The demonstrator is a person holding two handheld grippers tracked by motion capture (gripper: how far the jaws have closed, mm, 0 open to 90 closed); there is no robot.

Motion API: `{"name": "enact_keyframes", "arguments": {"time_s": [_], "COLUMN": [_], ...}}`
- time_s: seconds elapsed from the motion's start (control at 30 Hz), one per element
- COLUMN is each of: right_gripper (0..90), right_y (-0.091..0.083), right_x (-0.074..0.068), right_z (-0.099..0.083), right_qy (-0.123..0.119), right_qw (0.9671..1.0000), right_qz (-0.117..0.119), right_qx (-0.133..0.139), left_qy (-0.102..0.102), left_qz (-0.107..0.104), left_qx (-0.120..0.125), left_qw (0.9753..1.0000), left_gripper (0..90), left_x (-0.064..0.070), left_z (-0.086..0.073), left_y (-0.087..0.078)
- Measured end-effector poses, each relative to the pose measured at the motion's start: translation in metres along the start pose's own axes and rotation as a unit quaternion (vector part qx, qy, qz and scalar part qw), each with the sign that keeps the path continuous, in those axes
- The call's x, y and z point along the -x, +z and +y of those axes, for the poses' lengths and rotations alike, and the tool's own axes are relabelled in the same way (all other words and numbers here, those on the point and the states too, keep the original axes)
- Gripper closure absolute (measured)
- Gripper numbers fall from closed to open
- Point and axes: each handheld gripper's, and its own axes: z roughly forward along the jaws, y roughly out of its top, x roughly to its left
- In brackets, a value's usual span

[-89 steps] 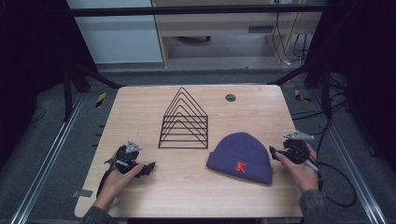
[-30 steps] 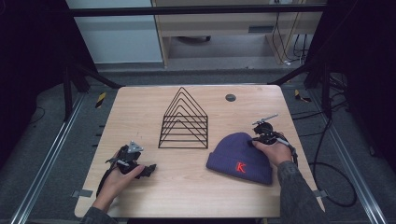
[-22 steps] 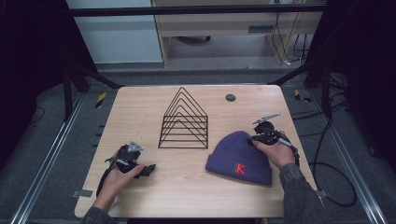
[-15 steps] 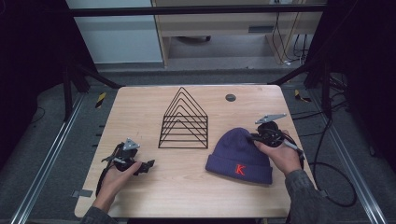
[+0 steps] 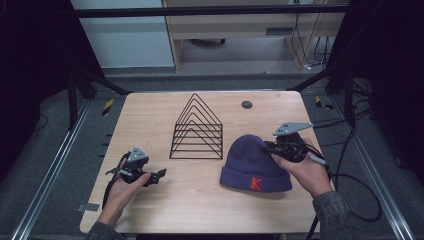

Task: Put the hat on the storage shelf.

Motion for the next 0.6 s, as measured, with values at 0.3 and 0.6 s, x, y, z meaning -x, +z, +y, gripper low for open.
{"name": "enact_keyframes", "arguments": {"time_s": [0.3, 0.6], "right_gripper": [77.8, 77.8], "right_y": [-0.034, -0.069], "right_x": [-0.012, -0.009], "right_z": [0.028, 0.062], "right_qy": [-0.044, -0.053], "right_qw": [0.9988, 0.9972], "right_qz": [0.002, -0.008], "right_qx": [0.023, 0.053], "left_qy": [0.016, 0.020], "left_qz": [-0.001, -0.028], "left_qx": [0.036, 0.064], "left_qw": [0.9992, 0.9973], "left_gripper": [11.9, 11.7], "left_x": [0.009, 0.012], "left_z": [0.023, 0.071], "left_y": [-0.028, -0.061]}}
